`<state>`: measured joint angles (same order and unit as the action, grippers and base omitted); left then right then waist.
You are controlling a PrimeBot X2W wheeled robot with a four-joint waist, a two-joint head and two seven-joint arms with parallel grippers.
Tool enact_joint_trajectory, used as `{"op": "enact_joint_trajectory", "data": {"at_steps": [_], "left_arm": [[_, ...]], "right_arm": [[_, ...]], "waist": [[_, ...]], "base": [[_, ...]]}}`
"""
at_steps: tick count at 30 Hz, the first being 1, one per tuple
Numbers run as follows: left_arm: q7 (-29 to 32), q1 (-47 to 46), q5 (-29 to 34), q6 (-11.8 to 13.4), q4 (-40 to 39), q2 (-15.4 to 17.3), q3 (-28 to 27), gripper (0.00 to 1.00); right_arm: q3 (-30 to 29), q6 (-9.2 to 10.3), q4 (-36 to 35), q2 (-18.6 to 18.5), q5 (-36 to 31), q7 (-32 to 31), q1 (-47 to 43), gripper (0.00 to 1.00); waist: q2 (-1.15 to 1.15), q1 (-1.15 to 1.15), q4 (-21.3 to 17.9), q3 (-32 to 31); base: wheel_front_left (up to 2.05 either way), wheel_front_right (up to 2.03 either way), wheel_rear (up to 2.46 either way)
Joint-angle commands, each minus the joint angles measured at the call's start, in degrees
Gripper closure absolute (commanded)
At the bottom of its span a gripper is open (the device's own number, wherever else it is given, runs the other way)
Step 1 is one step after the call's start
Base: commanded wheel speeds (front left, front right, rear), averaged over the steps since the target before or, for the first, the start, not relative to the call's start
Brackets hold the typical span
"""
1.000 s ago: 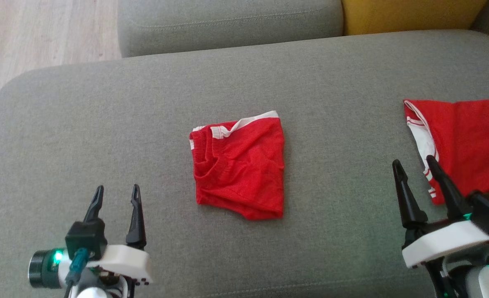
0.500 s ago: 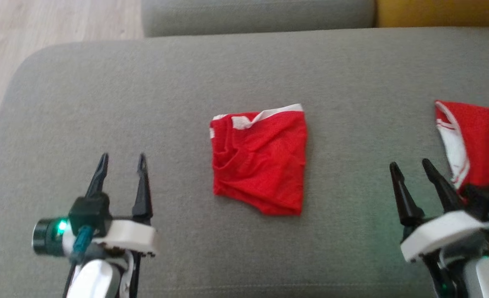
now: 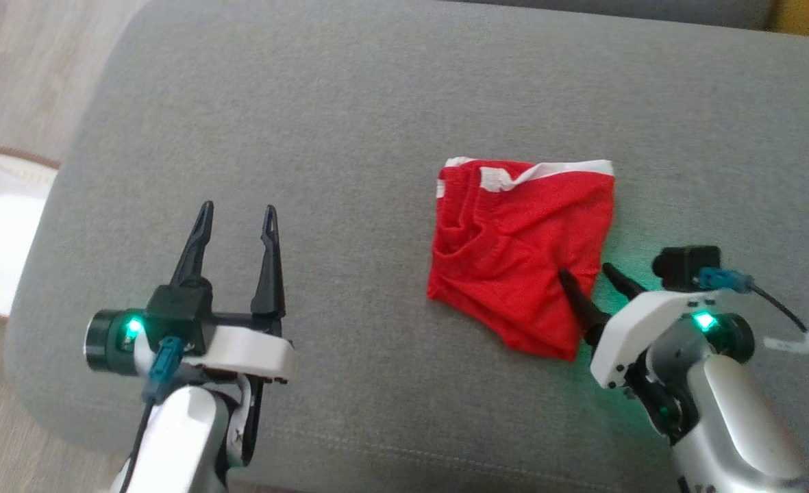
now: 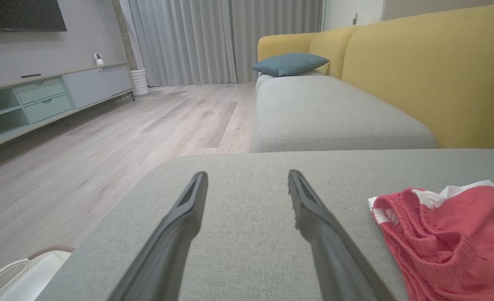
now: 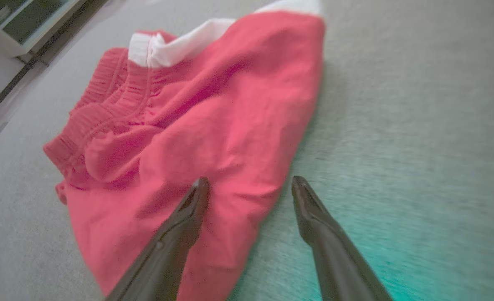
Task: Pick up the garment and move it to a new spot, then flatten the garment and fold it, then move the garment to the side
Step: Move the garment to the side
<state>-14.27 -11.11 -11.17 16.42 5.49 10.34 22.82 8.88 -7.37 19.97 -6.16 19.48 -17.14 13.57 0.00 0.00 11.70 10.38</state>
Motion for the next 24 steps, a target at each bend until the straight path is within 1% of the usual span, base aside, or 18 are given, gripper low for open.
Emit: {"op": "enact_joint_trajectory", "data": {"at_steps": [1, 5, 6, 7, 12, 15, 19, 24], "left_arm": [[-0.6, -3.0, 0.4, -0.4, -1.3, 0.2, -1.9, 0.00], [-0.7, -3.2, 0.7, -0.6, -1.2, -0.2, -2.2, 0.00], [-0.7, -3.2, 0.9, -0.6, -1.3, -0.3, -2.3, 0.00], [-0.7, -2.9, 1.1, -0.6, -1.5, -0.4, -2.6, 0.00], [-0.7, -2.6, 1.6, -0.7, -1.7, -0.4, -3.0, 0.00], [-0.7, -2.3, 2.0, -1.0, -1.8, -0.1, -3.1, 0.00], [-0.7, -2.1, 2.5, -1.2, -2.3, 0.4, -3.2, 0.00], [-0.7, -2.3, 2.8, -1.7, -2.8, 1.1, -3.2, 0.00]], "right_arm": [[2.1, -0.12, 0.7, 0.6, 0.8, -1.0, 3.3, 0.00], [3.2, -0.12, 6.1, 1.2, 1.9, -5.6, 5.2, 0.01], [3.4, -0.12, 6.9, 1.2, 2.0, -6.5, 5.6, 0.43], [3.7, -0.12, 7.6, 1.4, 2.3, -6.9, 6.2, 1.00], [5.2, -0.12, 7.3, 0.8, 2.4, -6.0, 6.7, 1.00], [6.6, -0.12, 5.4, -0.8, 1.2, -4.3, 6.1, 1.00], [8.4, -0.12, 1.7, -3.5, -0.2, -3.0, 4.3, 1.00], [9.4, -0.12, -2.6, -7.1, -0.8, -3.3, 2.6, 1.00]], "waist": [[0.00, 0.00, 2.0, 1.2], [0.00, 0.00, 2.4, 1.3], [0.00, 0.00, 2.4, 1.3], [0.00, 0.00, 2.2, 1.3], [0.00, 0.00, 1.0, 1.1], [0.00, 0.00, -1.0, 1.0], [0.00, 0.00, -5.6, 1.2], [0.00, 0.00, -13.0, 1.7]], "base": [[0.00, 0.00, 0.00], [0.00, 0.00, 0.00], [0.00, 0.00, 0.00], [0.00, 0.00, 0.00], [0.00, 0.00, 0.00], [0.00, 0.00, 0.00], [0.00, 0.00, 0.00], [0.00, 0.00, 0.00]]}}
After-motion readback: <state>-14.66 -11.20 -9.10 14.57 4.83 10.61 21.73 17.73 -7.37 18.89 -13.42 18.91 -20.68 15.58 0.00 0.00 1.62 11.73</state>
